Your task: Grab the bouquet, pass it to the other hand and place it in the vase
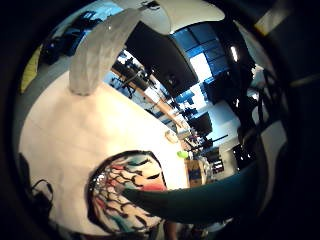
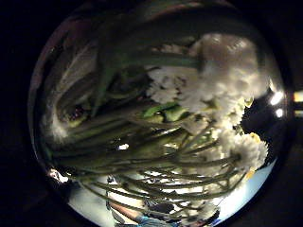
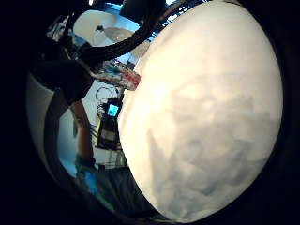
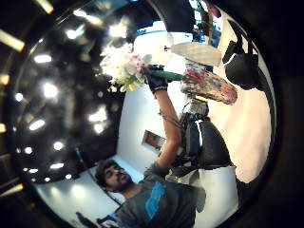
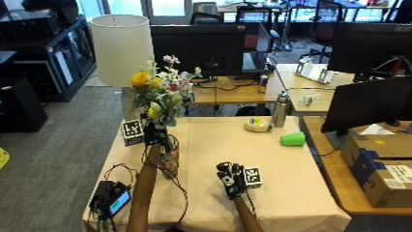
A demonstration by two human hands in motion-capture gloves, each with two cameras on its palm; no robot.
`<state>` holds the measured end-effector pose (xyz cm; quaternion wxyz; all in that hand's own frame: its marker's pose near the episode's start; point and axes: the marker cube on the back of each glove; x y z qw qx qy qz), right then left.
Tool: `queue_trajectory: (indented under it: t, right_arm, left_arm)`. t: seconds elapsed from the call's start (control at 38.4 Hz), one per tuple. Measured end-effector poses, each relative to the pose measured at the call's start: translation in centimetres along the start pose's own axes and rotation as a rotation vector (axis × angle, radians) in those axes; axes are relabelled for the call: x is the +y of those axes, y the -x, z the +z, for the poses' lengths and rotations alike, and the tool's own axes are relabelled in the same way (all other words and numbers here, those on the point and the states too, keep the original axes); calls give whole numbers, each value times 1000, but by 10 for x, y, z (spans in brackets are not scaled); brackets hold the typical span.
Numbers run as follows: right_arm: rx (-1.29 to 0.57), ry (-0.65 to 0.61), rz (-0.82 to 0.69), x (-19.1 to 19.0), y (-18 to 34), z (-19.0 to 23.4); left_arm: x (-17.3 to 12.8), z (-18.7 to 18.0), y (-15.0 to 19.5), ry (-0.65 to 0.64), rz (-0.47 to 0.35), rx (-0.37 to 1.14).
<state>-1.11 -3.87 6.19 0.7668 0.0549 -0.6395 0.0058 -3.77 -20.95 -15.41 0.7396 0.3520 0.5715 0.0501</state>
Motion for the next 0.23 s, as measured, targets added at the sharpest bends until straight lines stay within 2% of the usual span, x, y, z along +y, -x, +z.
queue_trajectory:
  t: [0.03, 0.08, 0.13, 0.23]
  right_arm:
    - [-10, 3, -33, -1, 2, 0]
    - [-54, 19, -122, -1, 9, 2]
    - [-57, 27, -167, -2, 12, 3]
    - [13, 12, -149, -3, 7, 2]
  left_arm:
    - [5, 1, 5, 14, -95, -18]
    - [12, 2, 10, 38, -181, -32]
    - [17, 3, 11, 55, -196, -38]
    - [24, 1, 15, 67, -188, -61]
